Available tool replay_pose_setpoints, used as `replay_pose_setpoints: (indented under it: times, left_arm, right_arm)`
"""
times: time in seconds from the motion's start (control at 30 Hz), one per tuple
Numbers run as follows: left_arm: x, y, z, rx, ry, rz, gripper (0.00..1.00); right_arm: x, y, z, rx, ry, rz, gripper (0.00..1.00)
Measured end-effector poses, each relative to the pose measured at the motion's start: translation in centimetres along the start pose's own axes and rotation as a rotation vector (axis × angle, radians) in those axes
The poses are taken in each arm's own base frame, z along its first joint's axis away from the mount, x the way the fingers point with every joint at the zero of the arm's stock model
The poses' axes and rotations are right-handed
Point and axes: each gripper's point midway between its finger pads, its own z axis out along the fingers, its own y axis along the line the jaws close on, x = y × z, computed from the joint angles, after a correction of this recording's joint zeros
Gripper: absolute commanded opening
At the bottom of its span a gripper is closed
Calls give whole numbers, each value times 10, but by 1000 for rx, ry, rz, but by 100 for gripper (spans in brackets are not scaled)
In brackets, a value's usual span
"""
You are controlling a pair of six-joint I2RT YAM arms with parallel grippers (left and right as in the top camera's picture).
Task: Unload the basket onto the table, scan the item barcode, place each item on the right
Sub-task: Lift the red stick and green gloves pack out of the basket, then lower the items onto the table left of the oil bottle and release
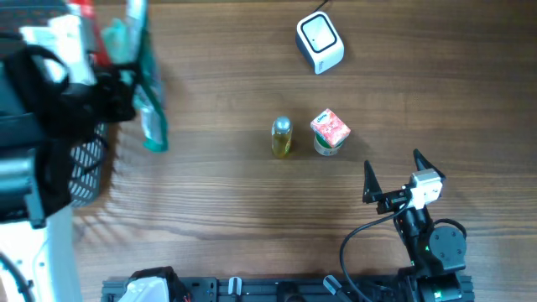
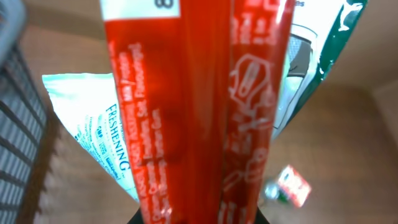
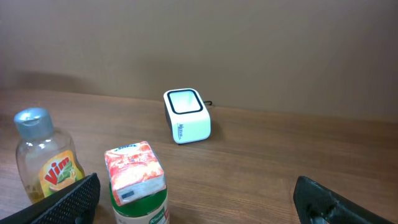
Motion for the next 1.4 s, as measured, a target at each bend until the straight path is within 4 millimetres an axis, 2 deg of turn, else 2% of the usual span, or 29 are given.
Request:
replay_pose_setpoints:
  times: [0.13, 0.27, 0.57, 0.77, 1.03, 1.4]
  left_arm:
    - [50, -10, 38, -21, 159, 29, 4]
    - [95, -7, 73, -73, 258, 38, 4]
    - [172, 1, 136, -146, 370, 41, 4]
    - [211, 11, 172, -221, 482, 61, 8]
    - [228, 39, 194, -375, 526, 107, 9]
    - [217, 55, 205, -459, 469, 188, 11]
  right_arm:
    - [0, 0, 0, 0, 0, 0, 100]
    - [0, 0, 0, 0, 0, 0, 100]
    - [0, 0, 0, 0, 0, 0, 100]
    - [0, 0, 0, 0, 0, 0, 100]
    - [0, 0, 0, 0, 0, 0, 100]
    - [0, 0, 0, 0, 0, 0, 100]
